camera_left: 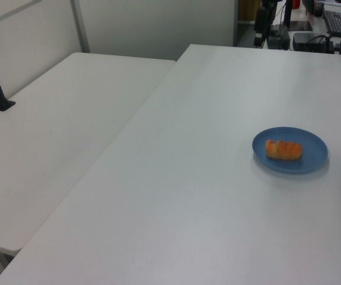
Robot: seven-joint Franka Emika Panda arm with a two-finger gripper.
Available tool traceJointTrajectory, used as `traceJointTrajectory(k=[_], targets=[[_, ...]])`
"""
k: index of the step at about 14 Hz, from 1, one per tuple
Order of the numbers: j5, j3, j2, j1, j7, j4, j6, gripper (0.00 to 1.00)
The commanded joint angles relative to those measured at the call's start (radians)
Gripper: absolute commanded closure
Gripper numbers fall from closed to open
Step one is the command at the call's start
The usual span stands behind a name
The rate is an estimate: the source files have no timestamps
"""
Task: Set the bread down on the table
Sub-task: 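Move the gripper over the orange bread roll on the blue plate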
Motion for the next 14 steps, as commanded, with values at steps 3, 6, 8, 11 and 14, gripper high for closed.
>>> traceJointTrajectory(k=[3,6,8,11,14], targets=[[0.02,0.01,-0.015,0.011,-0.023,-0.076,-0.016,0.0],[0.017,0.032,-0.015,0.013,-0.032,-0.149,-0.022,0.0],[0.005,0.061,-0.012,0.011,-0.059,-0.204,-0.027,0.0],[0.003,0.101,-0.01,0.013,-0.061,-0.281,-0.03,0.0],[0.002,0.119,-0.003,0.013,-0.059,-0.335,-0.028,0.0]])
